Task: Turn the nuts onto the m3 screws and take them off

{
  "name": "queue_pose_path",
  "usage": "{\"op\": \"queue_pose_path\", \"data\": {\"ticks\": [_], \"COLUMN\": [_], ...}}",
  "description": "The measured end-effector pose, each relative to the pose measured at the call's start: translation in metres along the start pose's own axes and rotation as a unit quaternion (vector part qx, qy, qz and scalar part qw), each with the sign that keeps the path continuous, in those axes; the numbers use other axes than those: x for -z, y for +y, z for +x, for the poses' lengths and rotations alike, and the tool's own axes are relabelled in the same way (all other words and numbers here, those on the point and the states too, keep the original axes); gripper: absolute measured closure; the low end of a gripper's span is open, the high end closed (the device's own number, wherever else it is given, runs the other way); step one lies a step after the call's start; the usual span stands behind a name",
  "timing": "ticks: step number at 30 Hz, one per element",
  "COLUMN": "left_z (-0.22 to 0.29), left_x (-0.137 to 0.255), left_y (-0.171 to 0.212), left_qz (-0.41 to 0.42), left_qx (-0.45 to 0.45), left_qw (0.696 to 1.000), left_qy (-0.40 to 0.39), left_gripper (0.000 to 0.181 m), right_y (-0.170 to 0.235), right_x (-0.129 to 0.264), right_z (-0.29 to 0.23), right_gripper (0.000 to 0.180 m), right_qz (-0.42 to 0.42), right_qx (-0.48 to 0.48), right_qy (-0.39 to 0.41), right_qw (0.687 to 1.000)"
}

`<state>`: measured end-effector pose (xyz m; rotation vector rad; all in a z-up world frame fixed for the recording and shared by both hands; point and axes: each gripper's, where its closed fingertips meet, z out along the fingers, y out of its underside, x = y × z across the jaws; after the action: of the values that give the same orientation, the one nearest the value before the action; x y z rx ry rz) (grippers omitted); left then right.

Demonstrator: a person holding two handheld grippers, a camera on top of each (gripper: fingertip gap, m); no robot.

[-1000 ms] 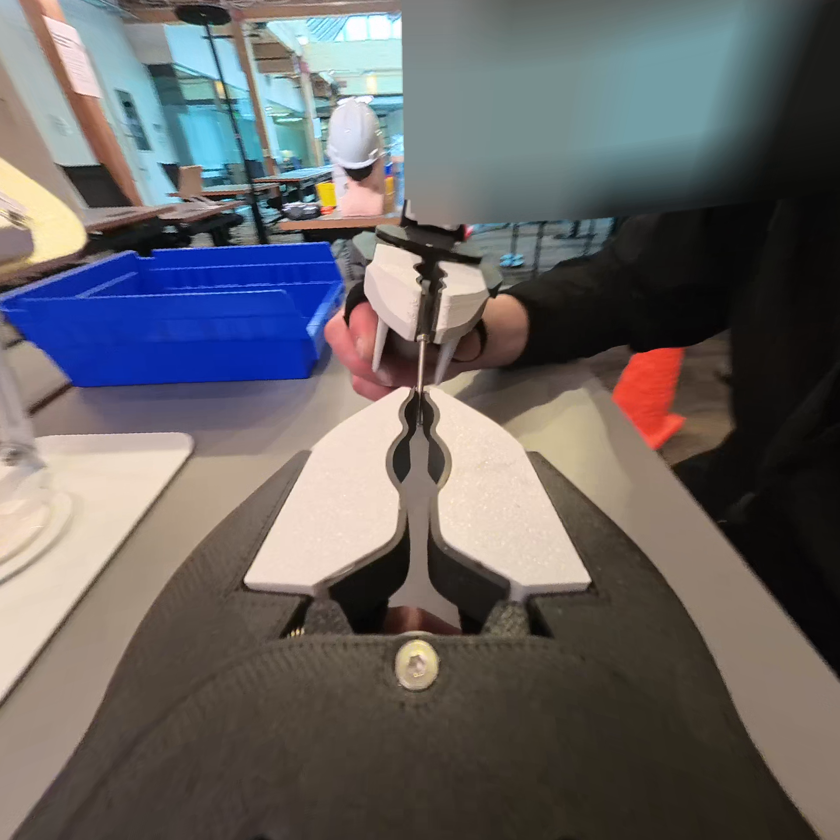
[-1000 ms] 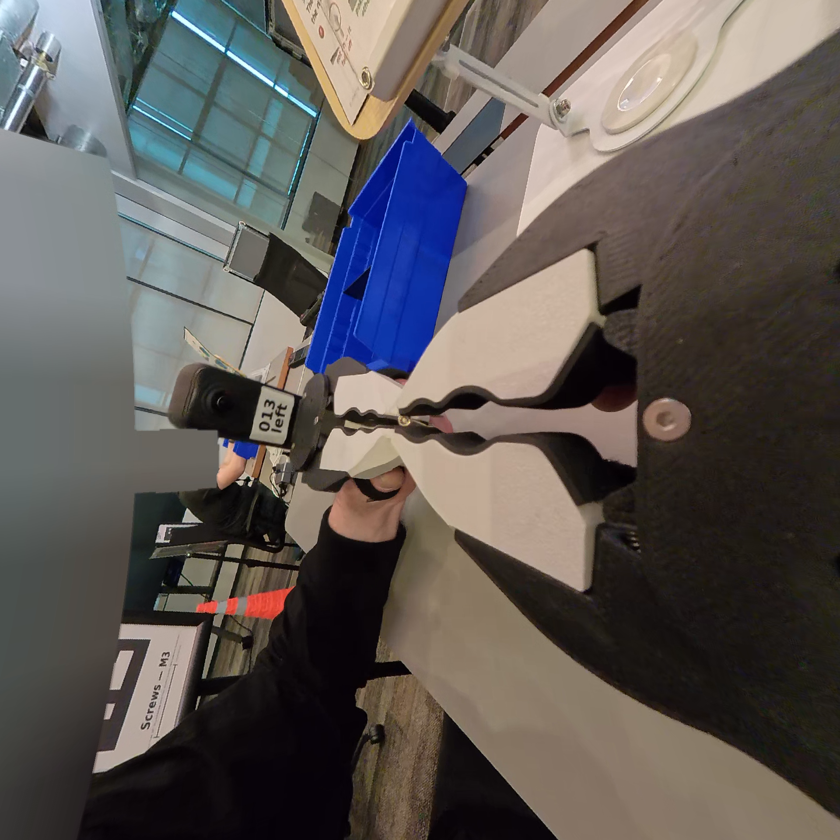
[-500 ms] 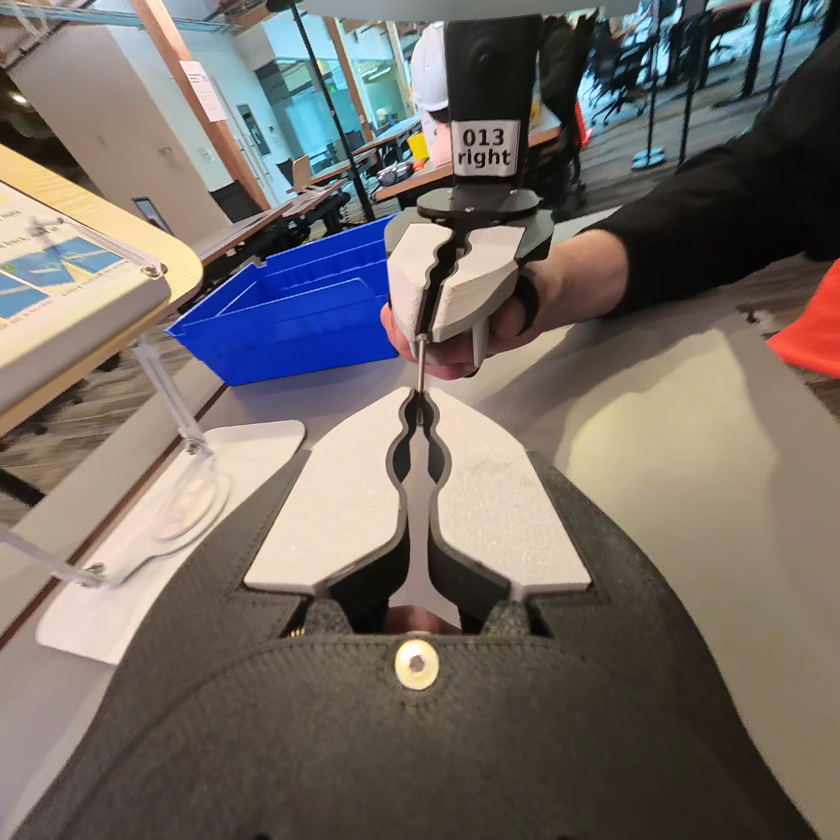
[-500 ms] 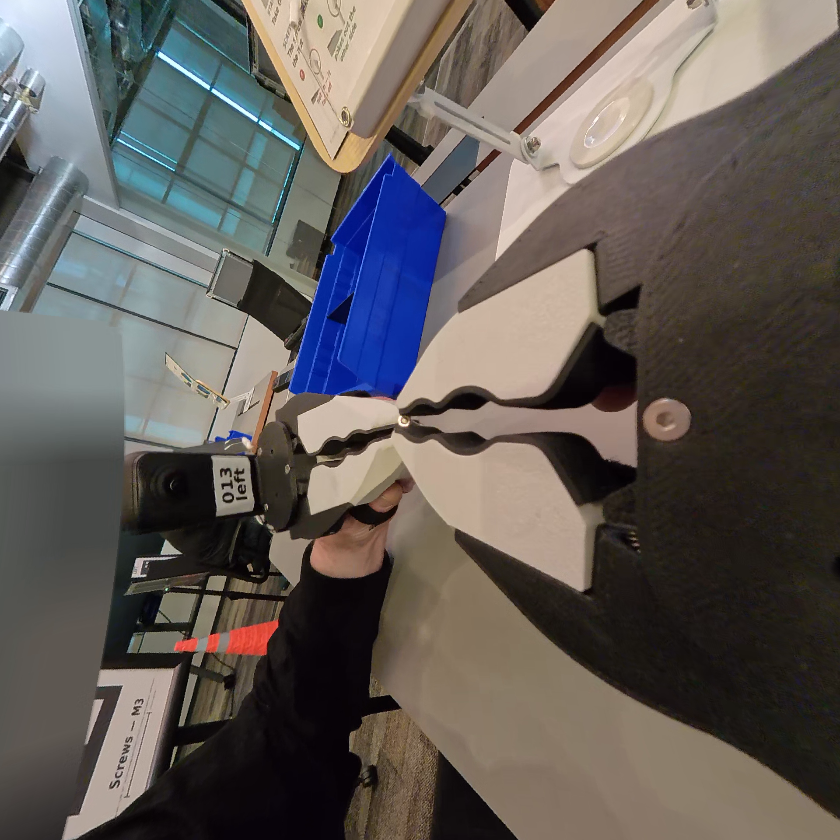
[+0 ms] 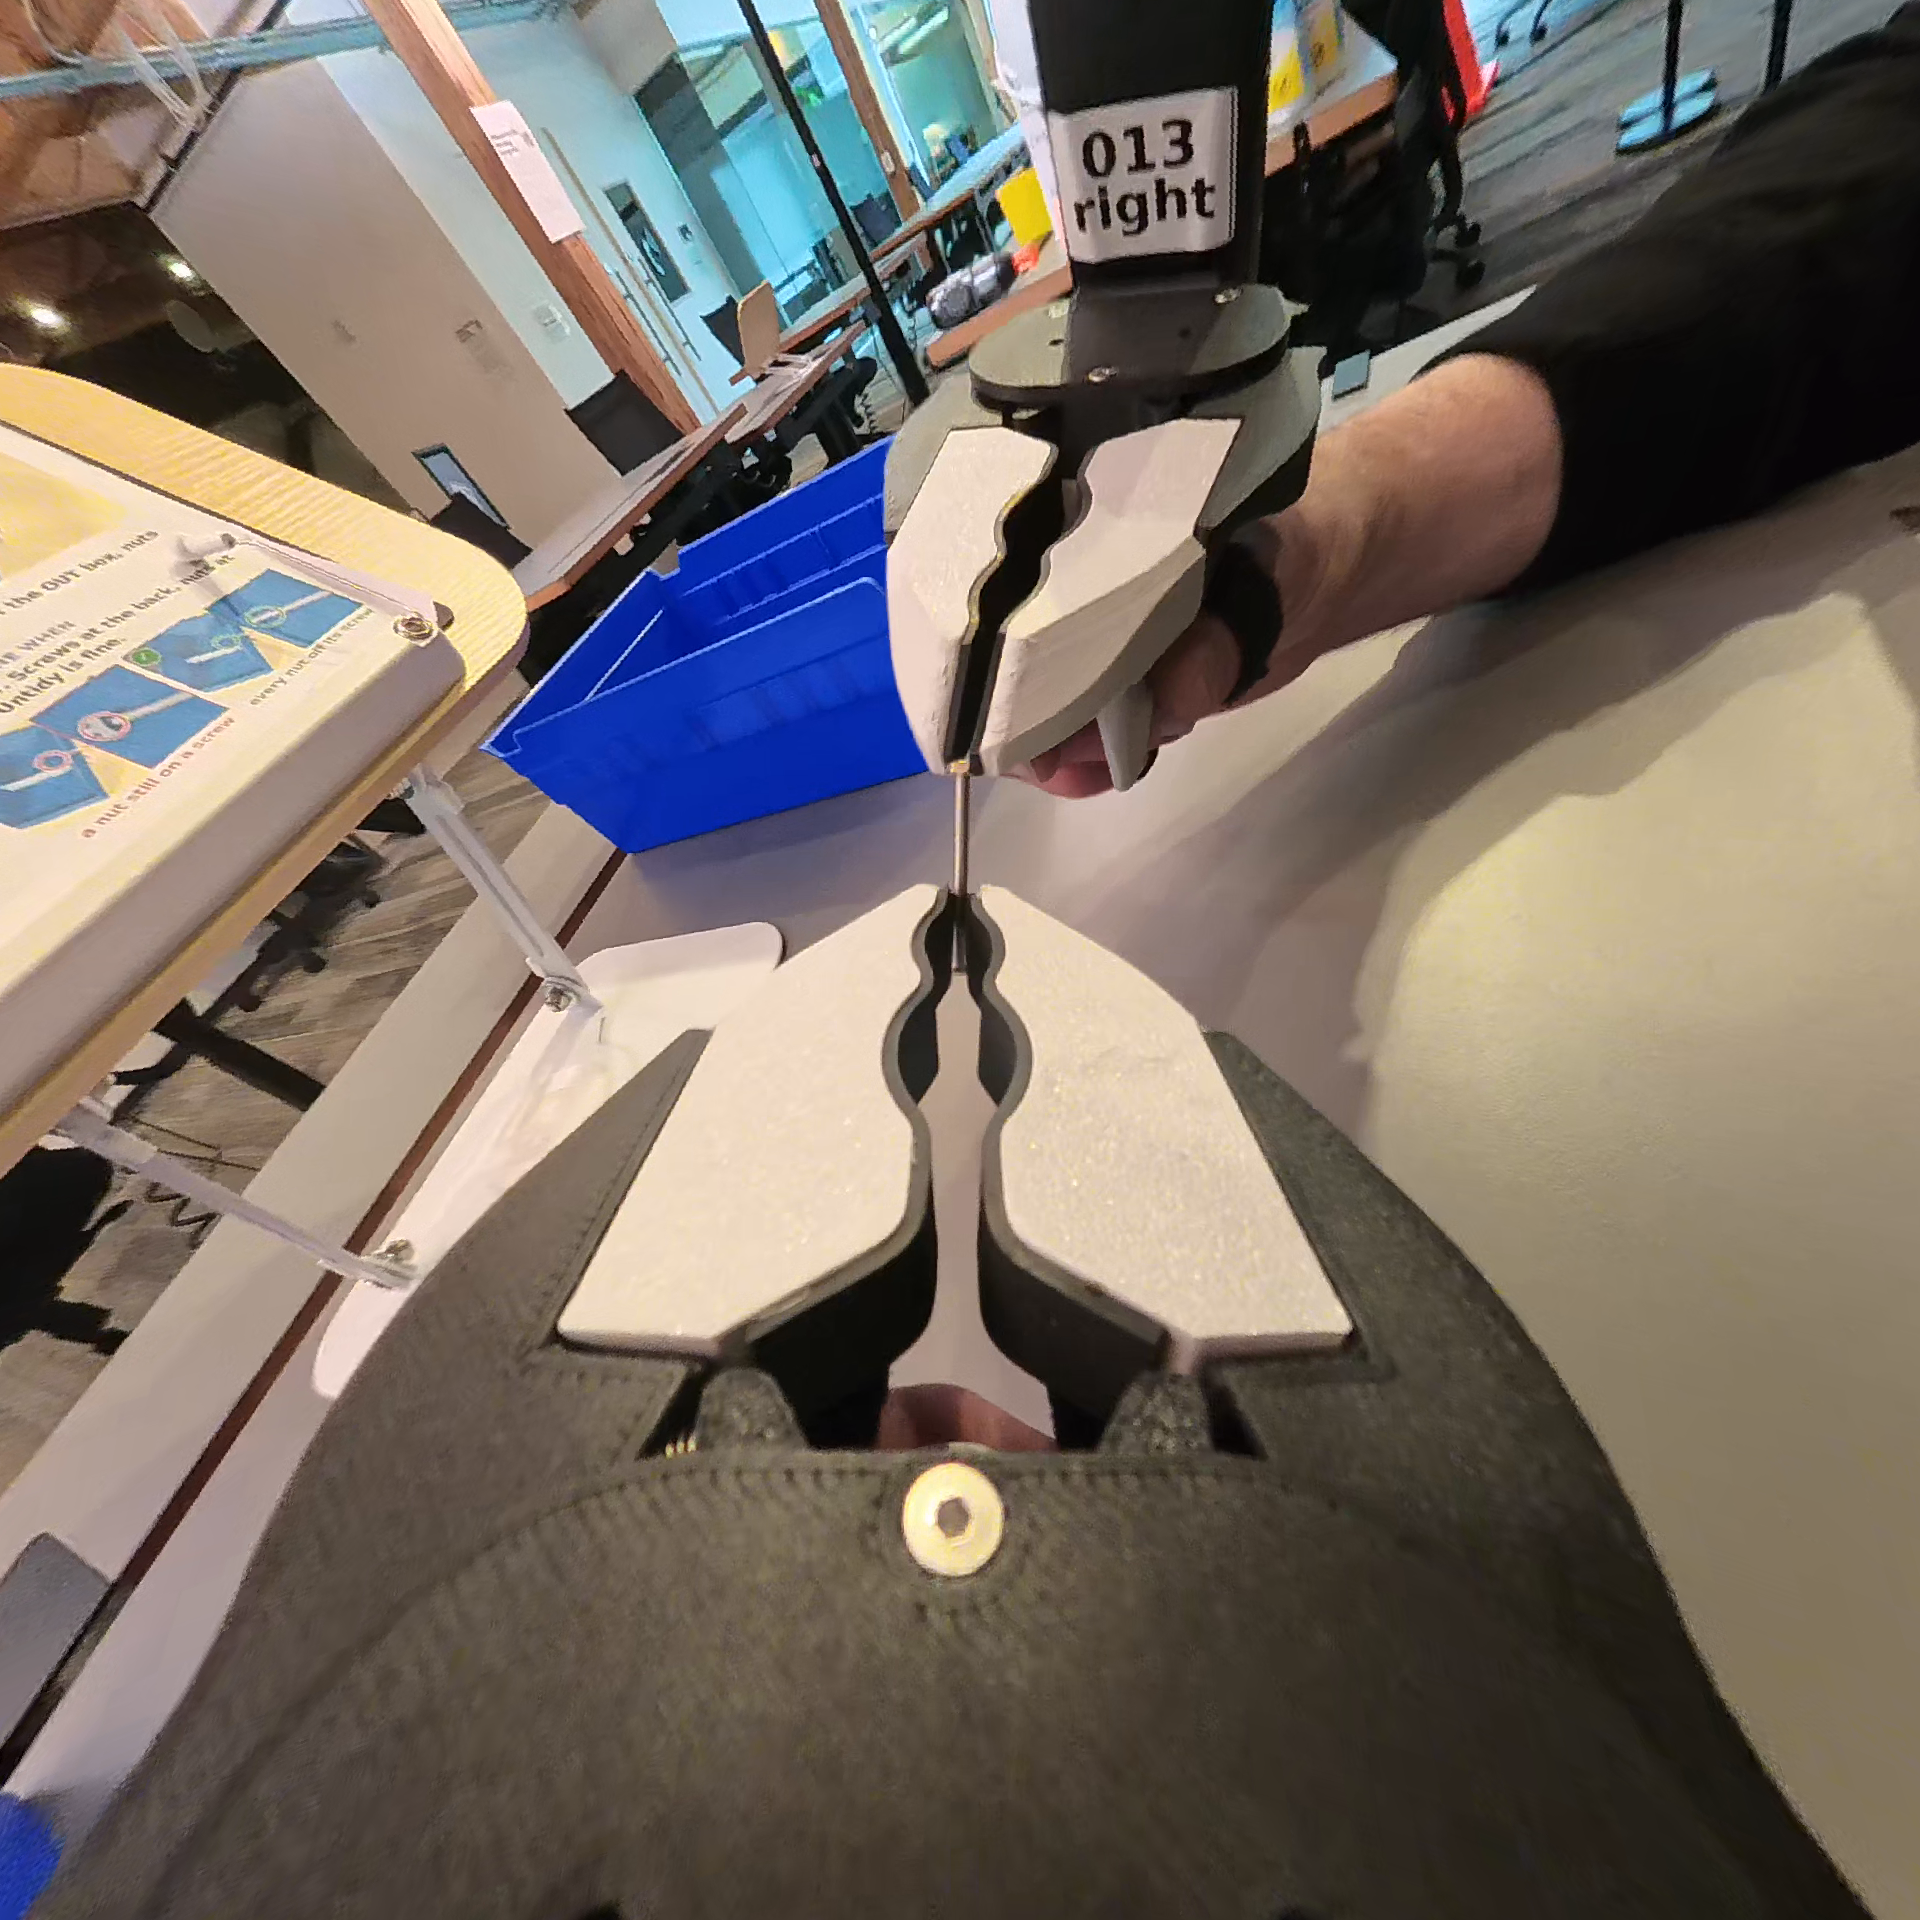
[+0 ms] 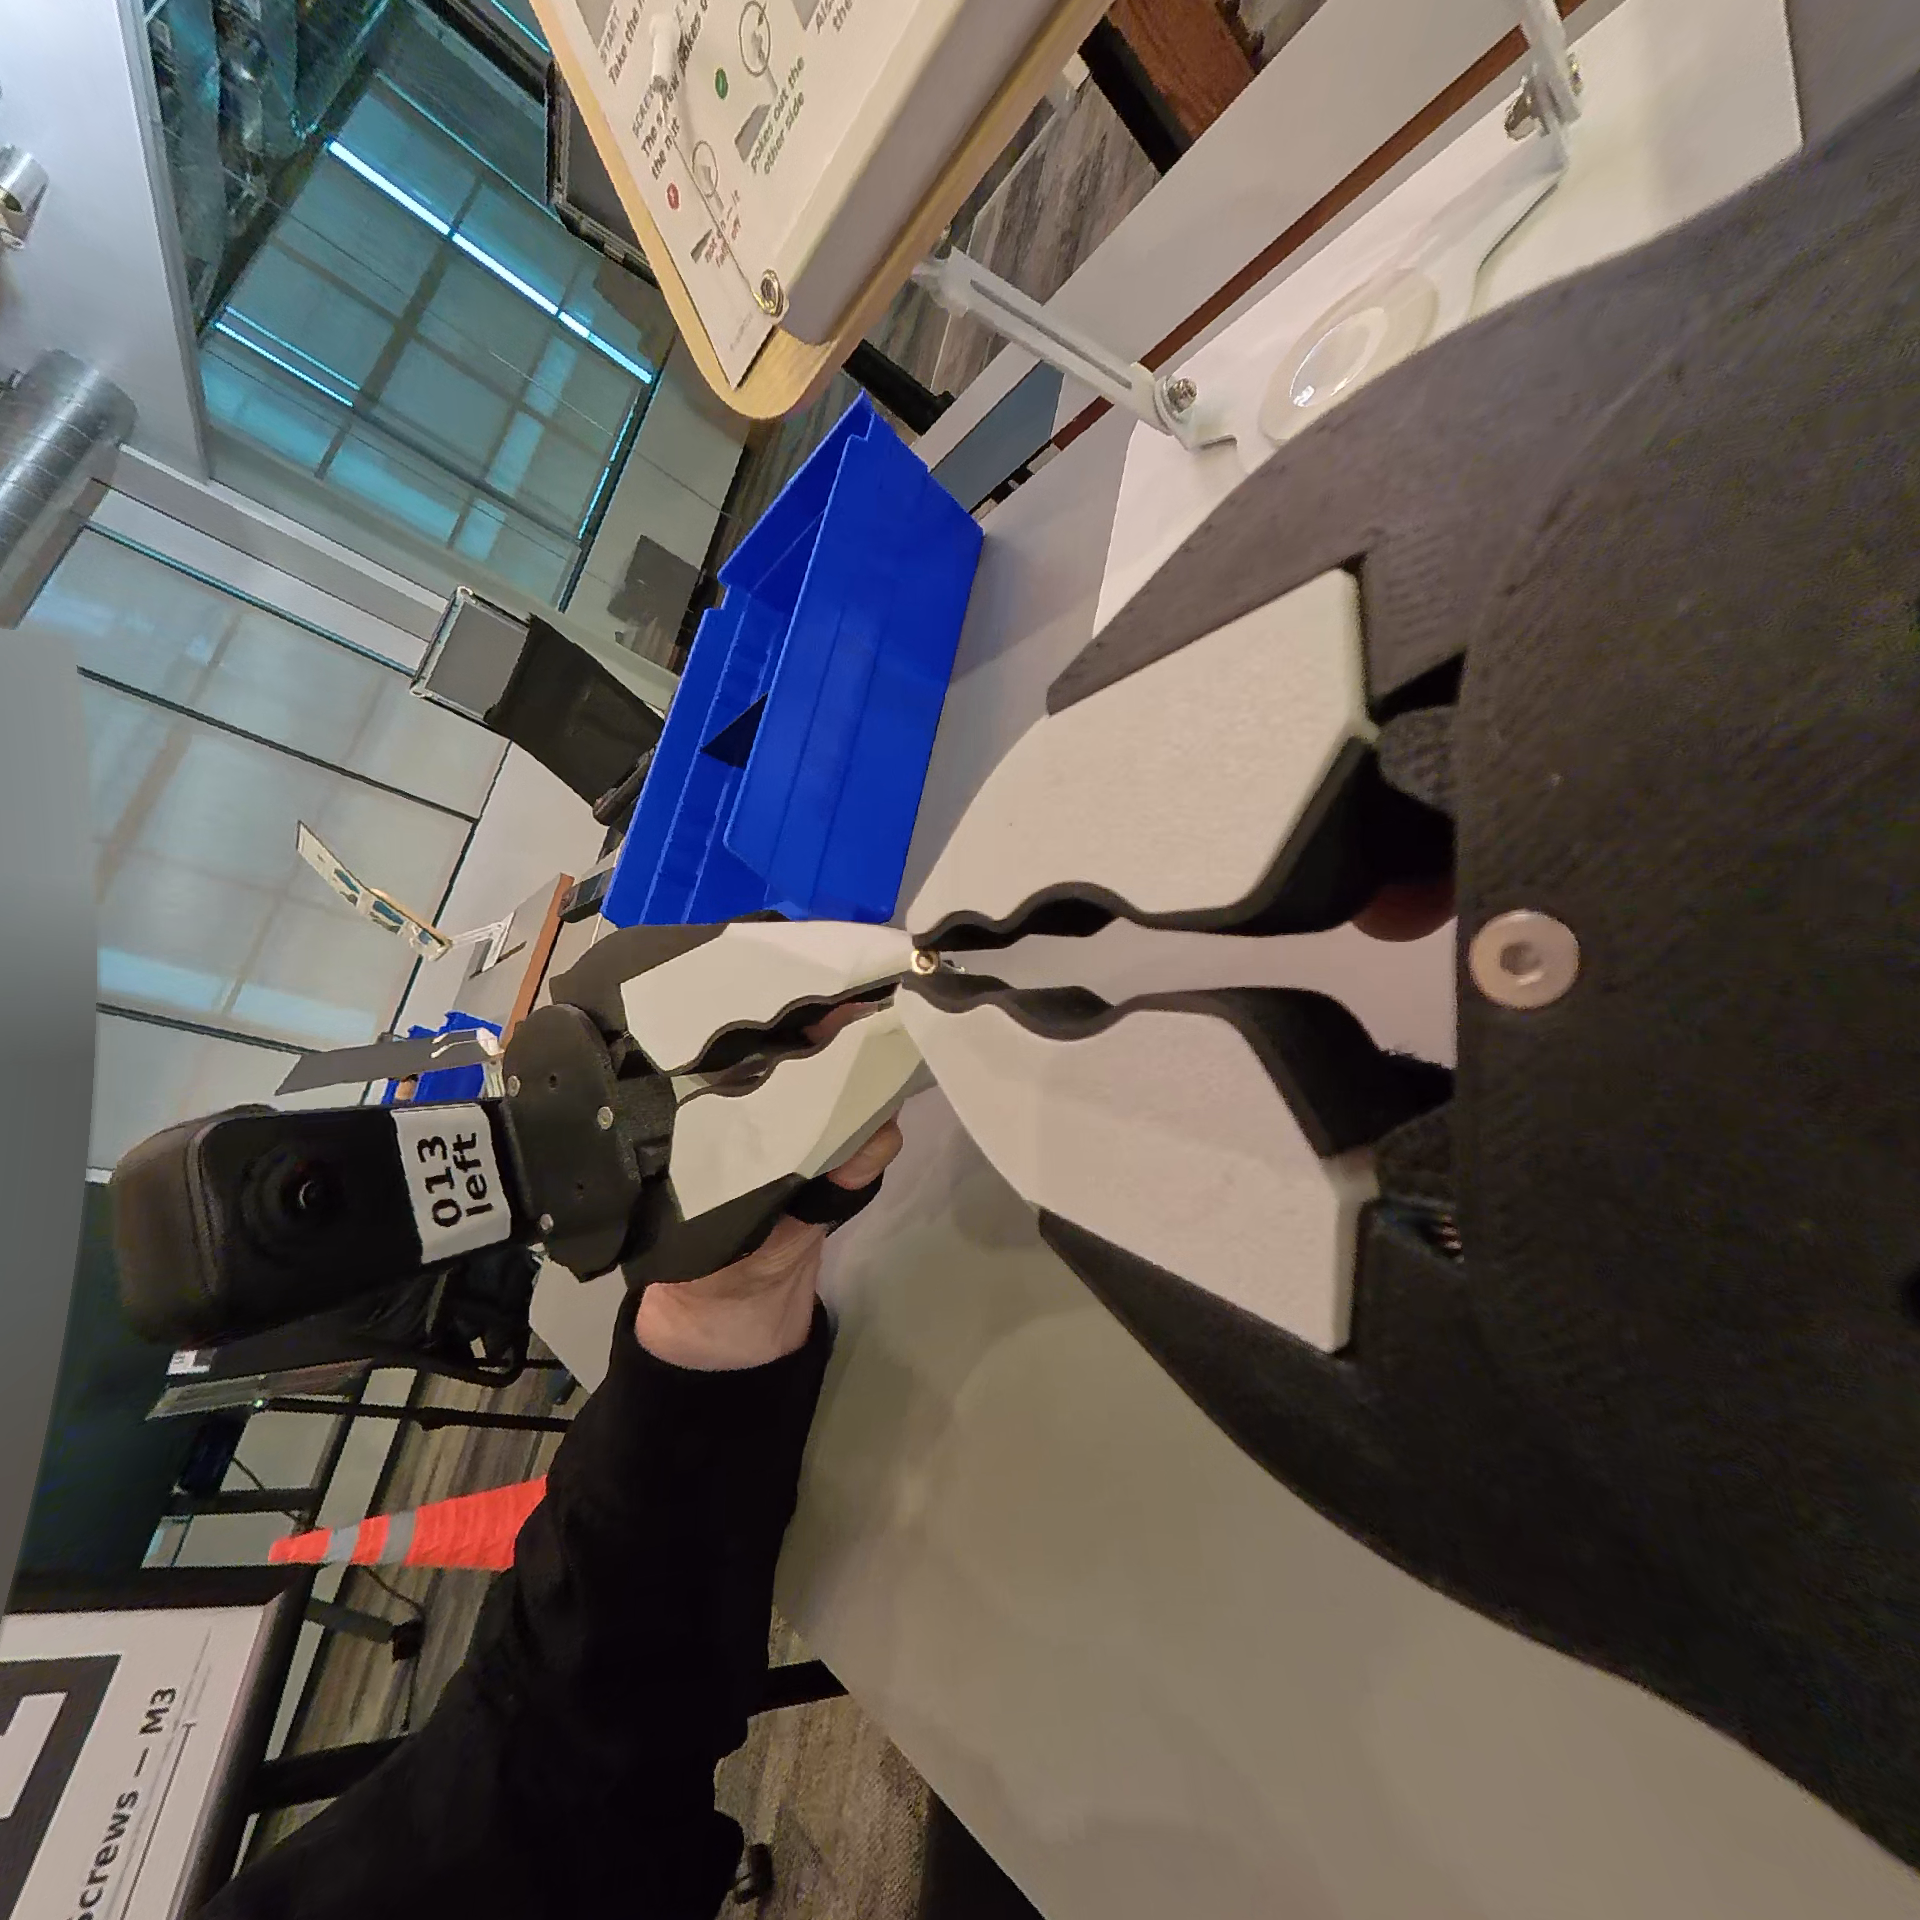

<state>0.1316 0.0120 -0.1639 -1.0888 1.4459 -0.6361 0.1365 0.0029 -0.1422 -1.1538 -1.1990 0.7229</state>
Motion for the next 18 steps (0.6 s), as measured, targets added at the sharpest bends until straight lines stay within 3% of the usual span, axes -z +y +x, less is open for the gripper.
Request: {"op": "queue_pose_path", "data": {"ticks": [18], "left_z": [-0.001], "left_x": [-0.003], "left_y": [0.01], "left_qz": [-0.041], "left_qx": [-0.06], "left_qw": [0.997], "left_qy": [-0.028], "left_gripper": [0.18], "right_y": [0.011], "right_x": [-0.001], "right_z": [0.001], "right_gripper": [0.176], "right_qz": [-0.027], "right_qx": [-0.002], "right_qy": [0.0], "right_qw": [1.0]}}
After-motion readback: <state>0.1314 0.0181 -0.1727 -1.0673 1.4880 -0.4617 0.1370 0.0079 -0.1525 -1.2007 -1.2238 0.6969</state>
